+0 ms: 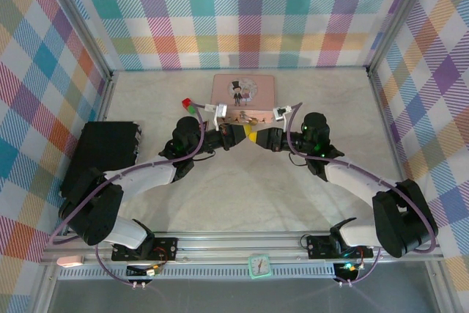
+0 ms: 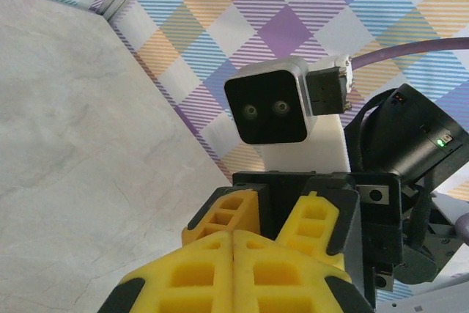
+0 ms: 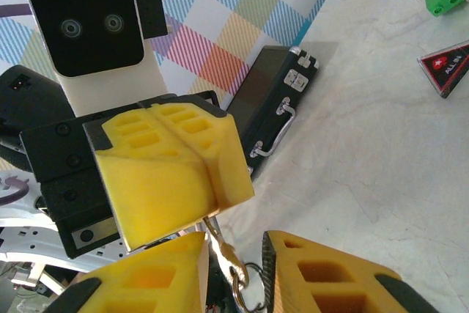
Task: Unlock the padlock with the key
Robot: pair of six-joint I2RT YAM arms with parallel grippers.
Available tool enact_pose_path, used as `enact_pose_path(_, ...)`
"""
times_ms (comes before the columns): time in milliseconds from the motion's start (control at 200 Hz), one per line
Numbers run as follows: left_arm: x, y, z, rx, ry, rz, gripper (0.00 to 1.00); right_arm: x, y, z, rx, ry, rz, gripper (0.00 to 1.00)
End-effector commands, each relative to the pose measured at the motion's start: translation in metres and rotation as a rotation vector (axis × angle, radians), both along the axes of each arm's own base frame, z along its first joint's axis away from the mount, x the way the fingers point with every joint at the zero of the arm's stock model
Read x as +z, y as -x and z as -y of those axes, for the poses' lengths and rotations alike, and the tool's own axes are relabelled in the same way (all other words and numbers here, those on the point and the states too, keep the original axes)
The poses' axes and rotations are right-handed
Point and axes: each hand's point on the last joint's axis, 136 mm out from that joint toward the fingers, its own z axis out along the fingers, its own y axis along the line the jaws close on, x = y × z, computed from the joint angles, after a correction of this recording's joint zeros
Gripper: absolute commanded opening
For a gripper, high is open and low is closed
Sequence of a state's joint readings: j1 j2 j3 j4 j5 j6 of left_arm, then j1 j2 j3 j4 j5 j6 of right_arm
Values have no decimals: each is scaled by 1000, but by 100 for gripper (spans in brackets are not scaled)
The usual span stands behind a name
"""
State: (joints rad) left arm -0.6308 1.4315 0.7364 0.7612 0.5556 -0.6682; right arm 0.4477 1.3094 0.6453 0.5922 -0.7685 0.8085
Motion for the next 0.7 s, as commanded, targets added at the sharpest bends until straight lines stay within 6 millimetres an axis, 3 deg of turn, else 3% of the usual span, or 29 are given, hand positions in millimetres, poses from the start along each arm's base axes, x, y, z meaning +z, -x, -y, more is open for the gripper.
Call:
enact_pose_path(0,24,5,-2,4,35,64,0,23,-1,-5,21,-42,76,22)
enact_pose_path(200,24,6,-3,15,36,64,0,21,-1,-6,26,-51,63,12)
enact_pose_path(290,25,5,-3,16,40,63,0,21,-1,-6,24,-54,64,0)
enact_pose_path(355,25,3,-4,31,44,55,0,22,-2,-5,14,-51,73,0)
enact_pose_path(395,24,1,-6,50,43,51,12,22,-2,-4,6,-45,82,0)
enact_pose_path(480,15,-11,-19,152,15,12,57,18,-2,-1,-10,-2,88,0)
enact_pose_path(535,4,-25,-35,265,-22,-30,74,16,-2,2,-22,33,101,0)
enact_pose_path(600,-17,-39,-55,387,-100,-98,81,11,-1,7,-43,87,112,0)
enact_pose_path(690,-41,-50,-69,472,-224,-154,81,4,-2,14,-77,167,132,0)
